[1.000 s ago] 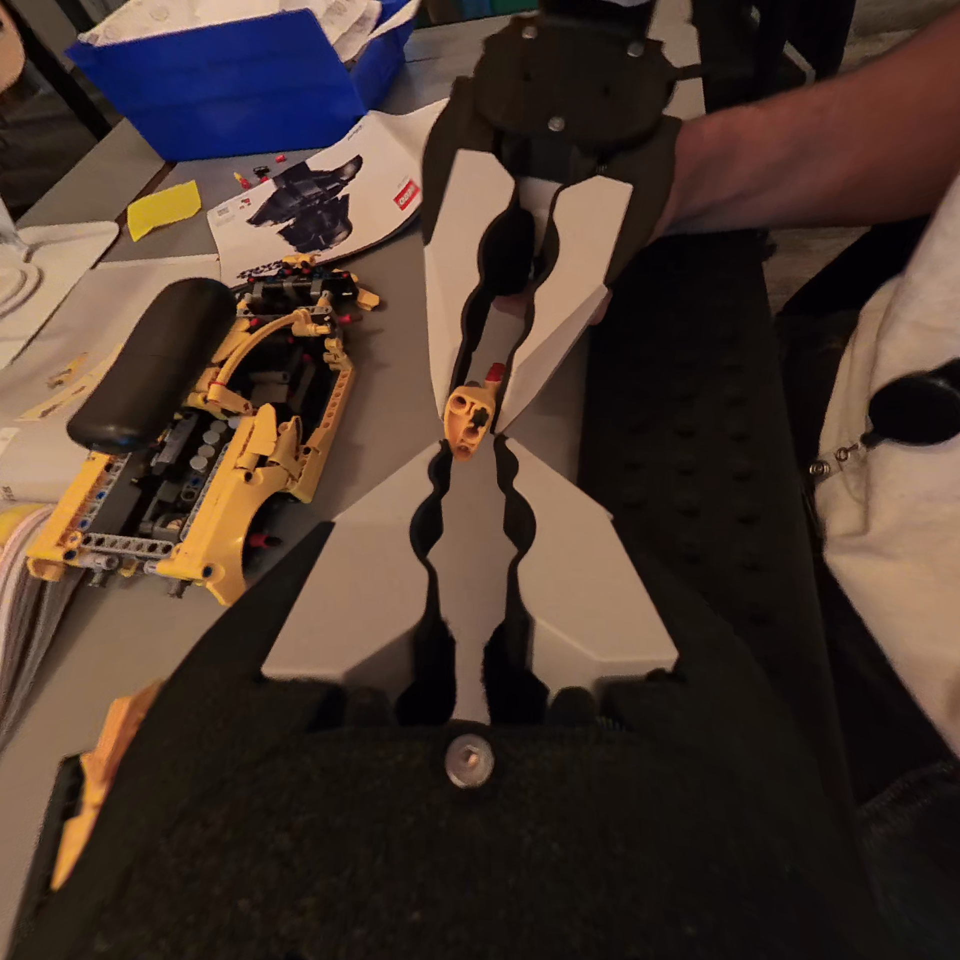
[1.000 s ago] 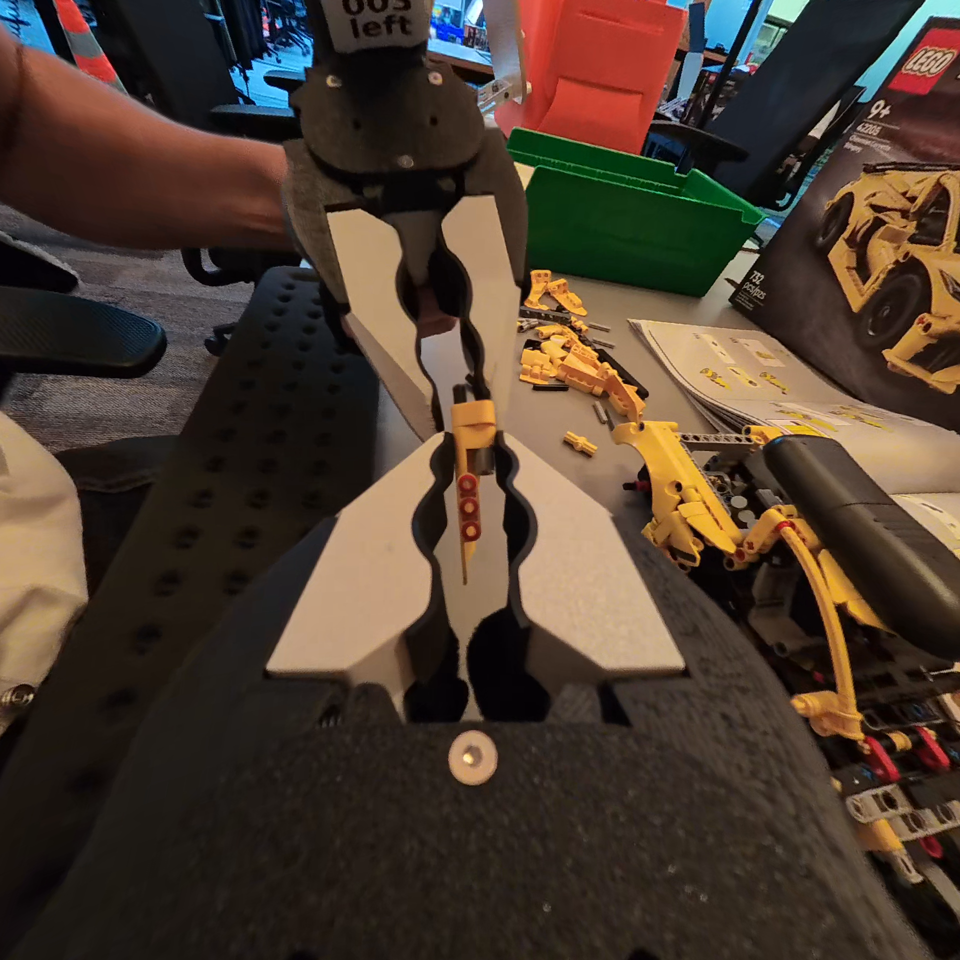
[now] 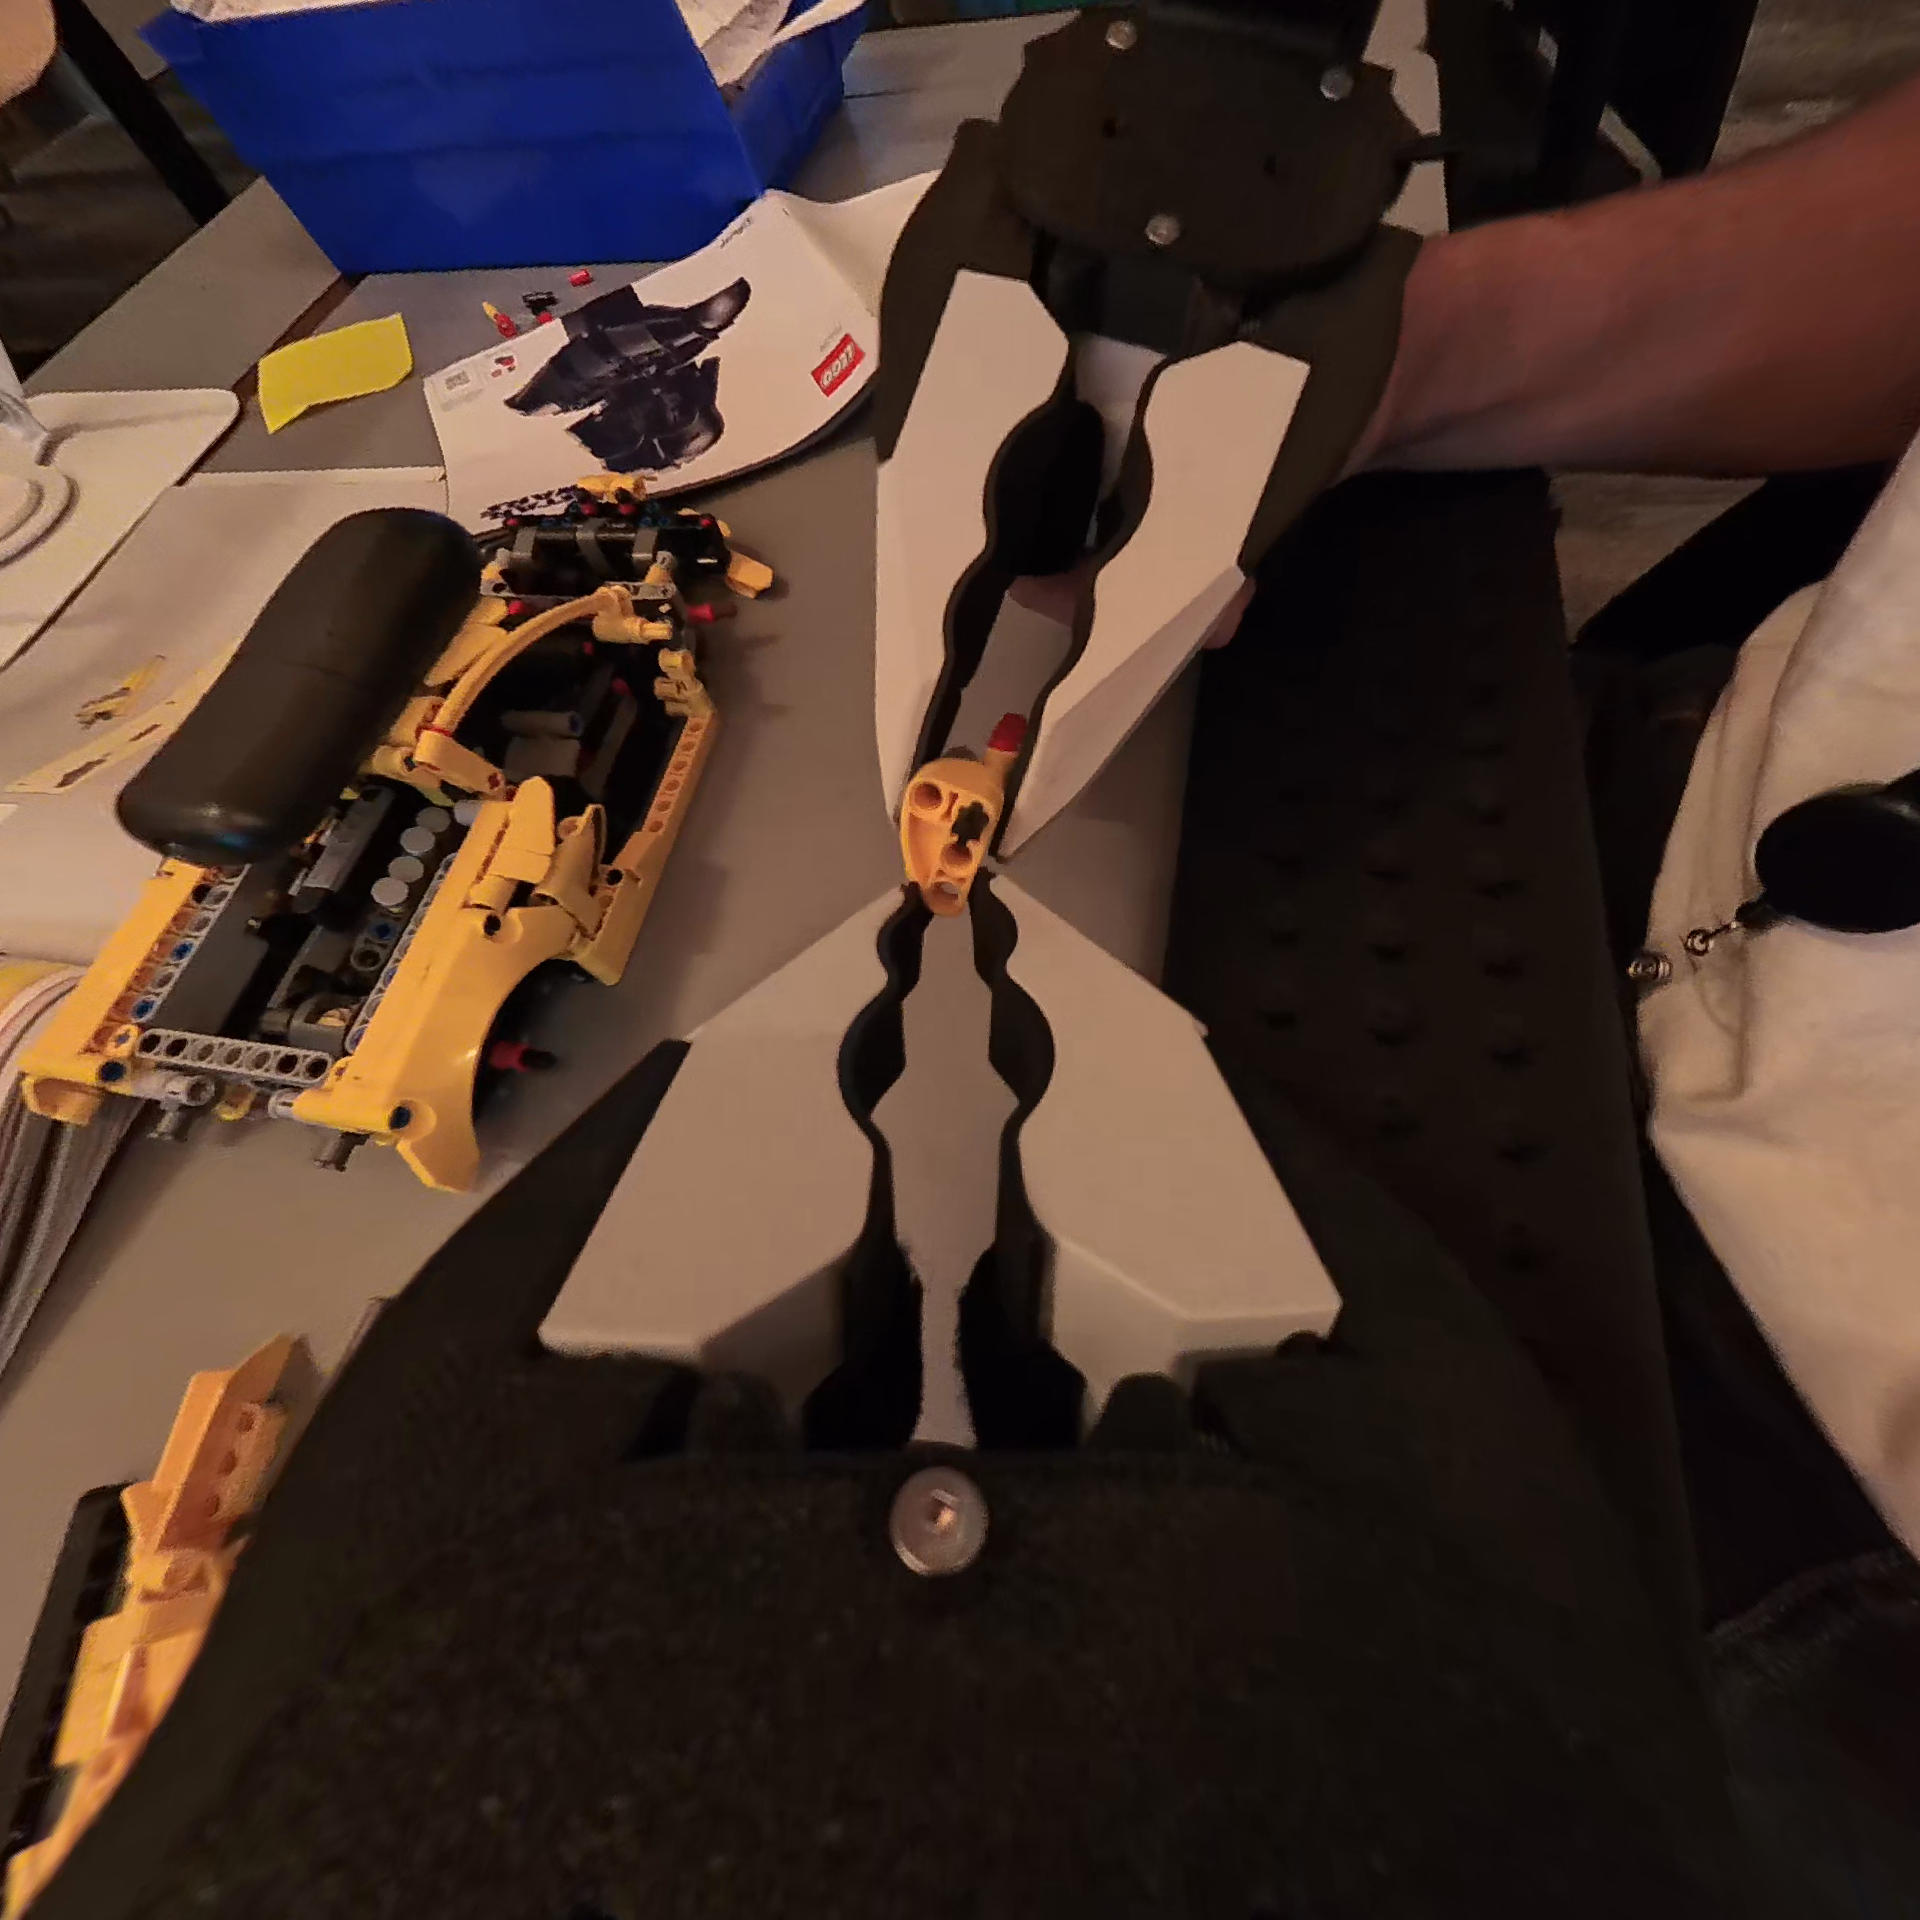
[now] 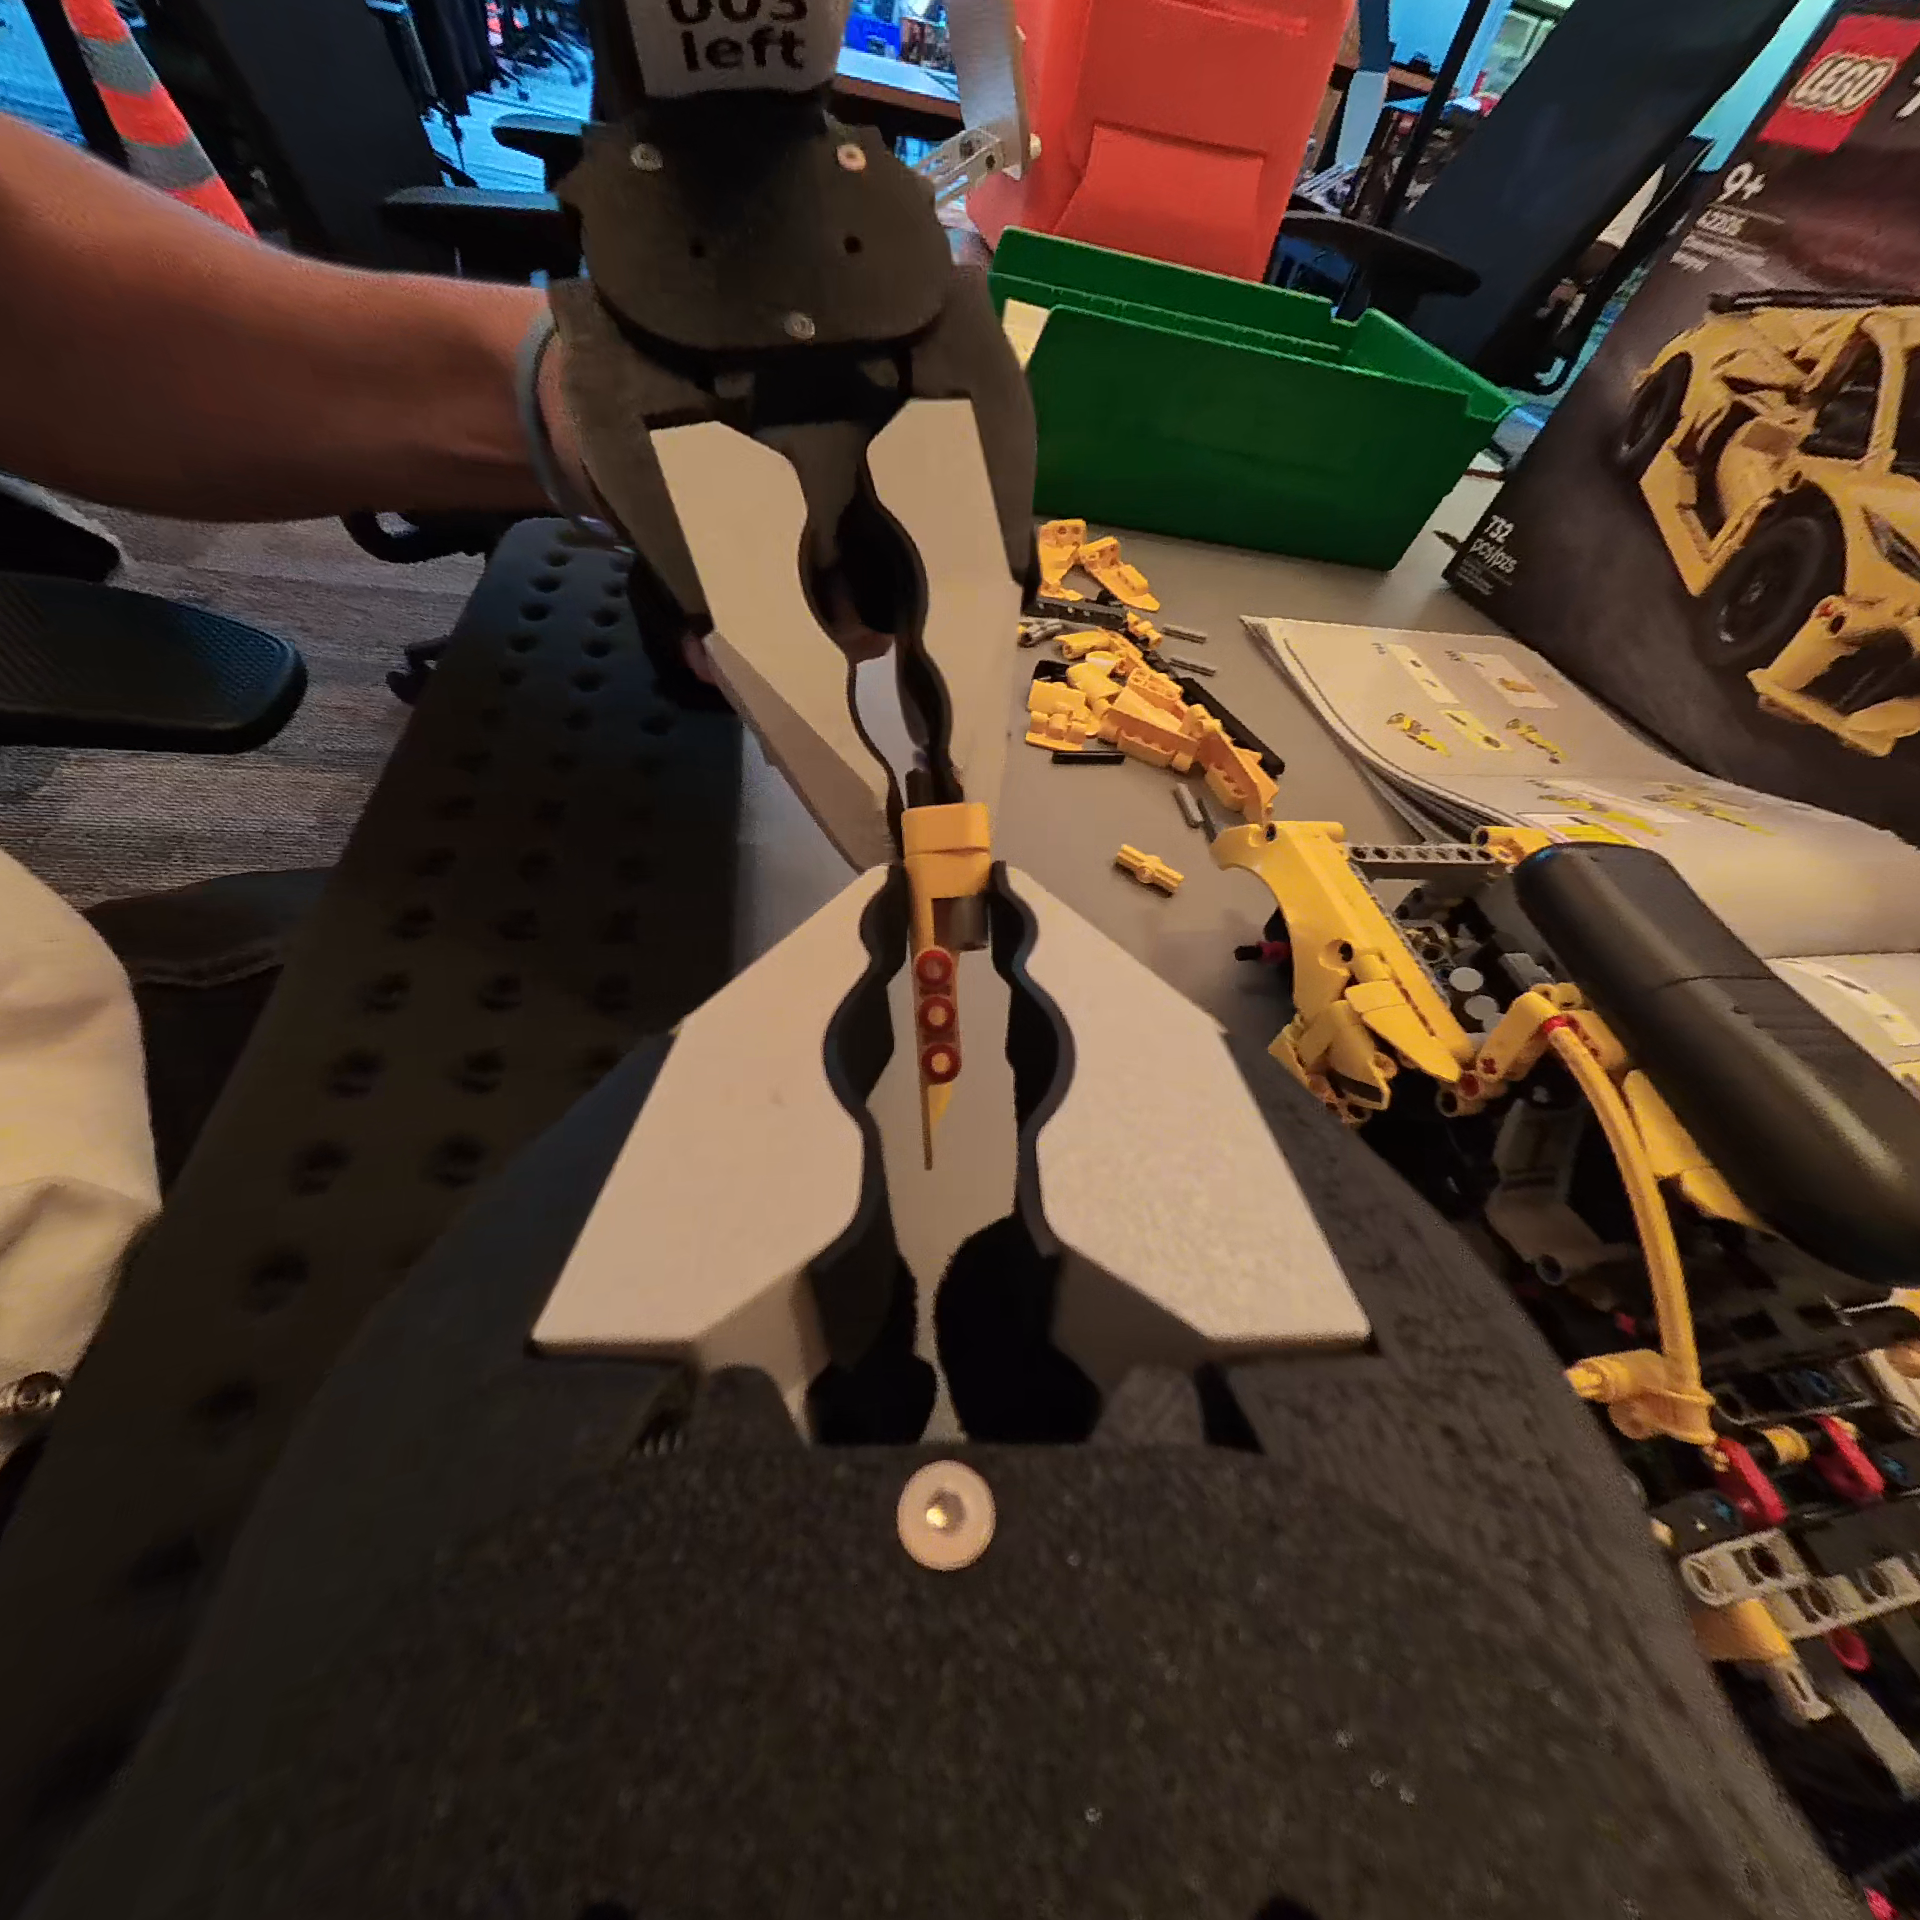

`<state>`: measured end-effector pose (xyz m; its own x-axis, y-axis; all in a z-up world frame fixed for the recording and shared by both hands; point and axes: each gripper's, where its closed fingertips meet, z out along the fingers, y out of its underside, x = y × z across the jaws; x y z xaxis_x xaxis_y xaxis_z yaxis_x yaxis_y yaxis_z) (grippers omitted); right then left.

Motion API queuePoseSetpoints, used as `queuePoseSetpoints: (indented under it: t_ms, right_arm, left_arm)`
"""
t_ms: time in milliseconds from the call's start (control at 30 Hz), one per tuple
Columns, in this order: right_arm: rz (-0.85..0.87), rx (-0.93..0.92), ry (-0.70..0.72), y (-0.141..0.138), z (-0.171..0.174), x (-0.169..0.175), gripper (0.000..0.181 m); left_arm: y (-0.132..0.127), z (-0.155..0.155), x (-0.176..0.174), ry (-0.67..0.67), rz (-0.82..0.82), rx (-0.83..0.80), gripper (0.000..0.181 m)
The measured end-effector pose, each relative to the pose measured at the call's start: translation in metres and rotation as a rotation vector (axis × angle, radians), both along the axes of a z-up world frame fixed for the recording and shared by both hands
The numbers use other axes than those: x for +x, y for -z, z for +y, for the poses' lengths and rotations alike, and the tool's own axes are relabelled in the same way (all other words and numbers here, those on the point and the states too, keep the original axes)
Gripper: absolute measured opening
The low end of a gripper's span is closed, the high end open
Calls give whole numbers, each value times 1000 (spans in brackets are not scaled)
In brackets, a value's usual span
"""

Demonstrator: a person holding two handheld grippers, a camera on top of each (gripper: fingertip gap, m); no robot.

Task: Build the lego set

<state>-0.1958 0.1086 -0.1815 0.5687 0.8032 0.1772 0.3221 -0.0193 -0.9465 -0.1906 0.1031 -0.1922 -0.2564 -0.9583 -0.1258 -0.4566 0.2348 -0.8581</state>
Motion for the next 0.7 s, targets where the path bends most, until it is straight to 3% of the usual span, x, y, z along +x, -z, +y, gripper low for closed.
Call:
queuePoseSetpoints:
  t_ms: [167,267,433,533,600,700]
  right_arm:
    - [-17,11,33,-1,8,6,14]
    - [-12,29,58,-17,25,14,14]
    - [-59,64,81,-61,80,47,13]
    - [-33,87,173,-72,121,68,13]
    - [30,119,253,-73,136,74,14]
    - [134,151,277,-69,130,67,13]
  left_arm:
    - [-1,8,6,-31,-17,-45,9]
    - [-18,26,15,-68,-63,-59,10]
    - [-66,93,29,-177,-252,-167,17]
    - [-63,134,30,-262,-334,-309,25]
    - [-61,132,25,-240,-347,-356,26]
    - [-70,135,19,-268,-485,-291,25]
